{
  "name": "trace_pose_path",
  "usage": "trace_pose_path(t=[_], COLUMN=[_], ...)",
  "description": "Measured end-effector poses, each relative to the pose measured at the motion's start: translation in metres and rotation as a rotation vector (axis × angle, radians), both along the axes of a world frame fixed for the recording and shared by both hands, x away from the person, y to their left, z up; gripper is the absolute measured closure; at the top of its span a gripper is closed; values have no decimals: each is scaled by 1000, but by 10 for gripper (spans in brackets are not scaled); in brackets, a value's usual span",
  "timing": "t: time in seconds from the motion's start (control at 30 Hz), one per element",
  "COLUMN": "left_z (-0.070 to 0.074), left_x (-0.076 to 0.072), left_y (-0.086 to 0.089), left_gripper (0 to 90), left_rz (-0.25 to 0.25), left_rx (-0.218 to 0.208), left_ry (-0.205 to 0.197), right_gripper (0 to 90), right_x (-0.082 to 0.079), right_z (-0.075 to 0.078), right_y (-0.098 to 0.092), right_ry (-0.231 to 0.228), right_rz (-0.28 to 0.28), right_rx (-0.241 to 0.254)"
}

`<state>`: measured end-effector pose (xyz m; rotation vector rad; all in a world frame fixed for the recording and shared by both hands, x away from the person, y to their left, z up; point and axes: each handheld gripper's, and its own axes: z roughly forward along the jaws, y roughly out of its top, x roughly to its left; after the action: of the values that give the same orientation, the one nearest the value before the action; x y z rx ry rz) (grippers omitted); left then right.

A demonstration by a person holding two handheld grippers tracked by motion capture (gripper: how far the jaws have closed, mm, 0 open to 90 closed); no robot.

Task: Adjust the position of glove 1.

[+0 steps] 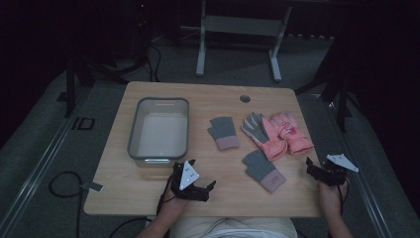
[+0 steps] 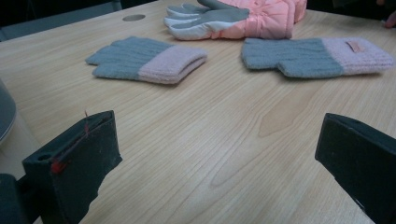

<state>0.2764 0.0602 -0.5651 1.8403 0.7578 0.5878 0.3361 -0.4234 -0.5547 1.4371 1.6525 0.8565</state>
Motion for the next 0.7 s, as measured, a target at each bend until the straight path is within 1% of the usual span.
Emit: trace_pose_path(t=[0.03,0.2,0.27,0.3,0.37,0.43,0.5,0.6,0.7], left_z=[0,0,0,0,0,0,0,0,0], left_x=[0,1,1,1,1,1,1,0,1], left_y=[0,0,0,1,1,1,1,0,0], left_gripper=[0,0,0,0,0,0,0,0,0], left_rz=[-1,-1,0,0,3,4,1,1,0], left_rx=[1,-3,-5,-5,-6,-9,-7,-3,3], left_ry=[-1,6,5,4,6,7,4,1,7], right_gripper=[138,137,130,124,120,119,119,120,119], right_x=[0,0,0,0,2,3,3,0,-1], right_z=[0,0,-1,-1,-1,-2,0,8,15], right_y=[1,2,4,6,9,11,12,11,12], right_ry=[-2,2,10,17,53,72,77,78,90], right_rz=[0,-4,-3,0,21,28,29,26,31], right_rx=[-11,-21,-41,-54,-51,-81,-83,-49,-35])
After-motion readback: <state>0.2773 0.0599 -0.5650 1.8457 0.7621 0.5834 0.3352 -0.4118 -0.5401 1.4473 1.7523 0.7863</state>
